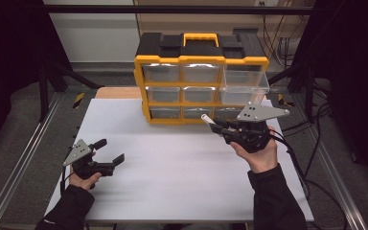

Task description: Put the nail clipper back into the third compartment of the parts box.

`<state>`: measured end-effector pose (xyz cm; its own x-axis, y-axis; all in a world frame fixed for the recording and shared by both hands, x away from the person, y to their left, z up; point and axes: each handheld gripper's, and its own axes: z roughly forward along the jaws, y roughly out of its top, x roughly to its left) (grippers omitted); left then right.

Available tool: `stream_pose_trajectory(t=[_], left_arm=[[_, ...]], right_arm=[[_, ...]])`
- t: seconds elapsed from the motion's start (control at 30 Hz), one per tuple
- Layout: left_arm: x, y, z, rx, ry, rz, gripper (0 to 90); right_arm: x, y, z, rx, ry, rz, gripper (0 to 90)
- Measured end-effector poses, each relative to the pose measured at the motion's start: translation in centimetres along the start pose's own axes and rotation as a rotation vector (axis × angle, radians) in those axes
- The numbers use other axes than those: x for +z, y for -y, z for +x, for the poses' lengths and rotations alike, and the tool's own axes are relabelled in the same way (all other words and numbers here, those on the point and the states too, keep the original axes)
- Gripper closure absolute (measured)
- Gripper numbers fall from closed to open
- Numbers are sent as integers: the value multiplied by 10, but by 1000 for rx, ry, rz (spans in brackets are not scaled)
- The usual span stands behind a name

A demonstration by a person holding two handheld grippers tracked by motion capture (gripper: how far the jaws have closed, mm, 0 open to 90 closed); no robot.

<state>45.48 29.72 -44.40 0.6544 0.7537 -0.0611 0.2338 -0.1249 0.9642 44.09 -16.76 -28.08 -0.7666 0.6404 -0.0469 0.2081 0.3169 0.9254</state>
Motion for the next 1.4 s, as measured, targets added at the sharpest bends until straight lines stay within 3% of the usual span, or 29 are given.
stream_pose_trajectory(t=[1.4], left_arm=[[0, 0, 0, 0, -1, -1, 31]], right_arm=[[-21, -53, -37, 23, 110, -27, 771]])
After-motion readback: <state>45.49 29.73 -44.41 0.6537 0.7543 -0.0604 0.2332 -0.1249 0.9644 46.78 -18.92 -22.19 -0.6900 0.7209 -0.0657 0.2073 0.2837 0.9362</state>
